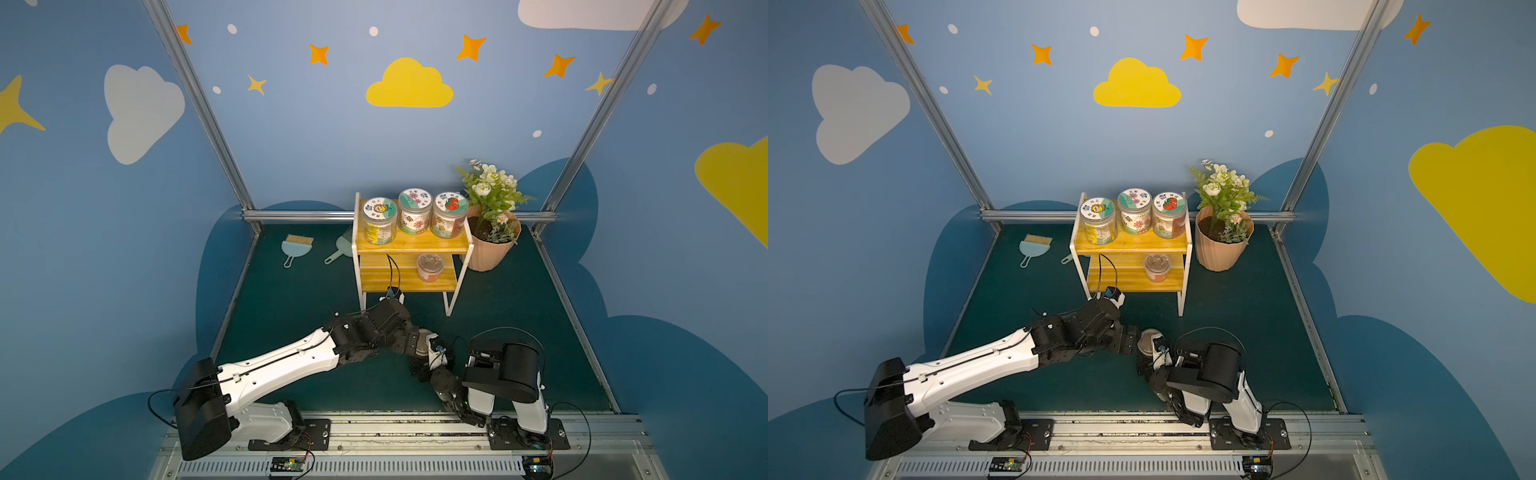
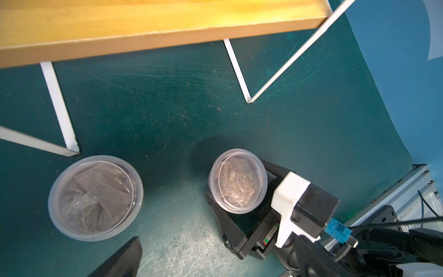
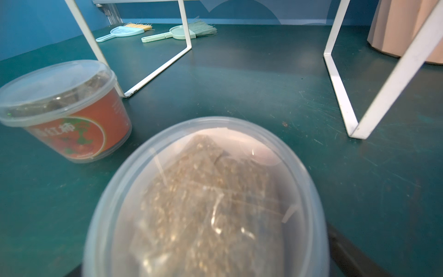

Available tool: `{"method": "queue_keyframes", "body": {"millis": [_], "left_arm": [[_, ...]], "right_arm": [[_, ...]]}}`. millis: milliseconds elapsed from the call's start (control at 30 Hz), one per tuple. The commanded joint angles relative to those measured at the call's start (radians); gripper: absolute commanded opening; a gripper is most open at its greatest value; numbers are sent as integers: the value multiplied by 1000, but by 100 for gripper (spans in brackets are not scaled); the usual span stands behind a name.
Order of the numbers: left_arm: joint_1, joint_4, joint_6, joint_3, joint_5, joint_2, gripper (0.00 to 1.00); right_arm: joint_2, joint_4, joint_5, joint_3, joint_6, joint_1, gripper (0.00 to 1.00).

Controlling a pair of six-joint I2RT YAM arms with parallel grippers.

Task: Place the seed container on the shelf
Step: Pick up the seed jar at the center of the board.

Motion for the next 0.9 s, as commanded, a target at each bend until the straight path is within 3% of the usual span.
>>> {"method": "queue_keyframes", "body": {"millis": [0, 167, 867], "left_arm": [[3, -19, -6, -18, -24, -35, 100], [0, -29, 0, -31, -32, -62, 100], [-8, -120, 19, -38, -119, -179, 100]], "right_arm": [[56, -72, -88, 13, 58, -16, 95], [80, -72, -87, 32, 56, -30, 95], [58, -73, -23, 27, 14, -26, 77]]}}
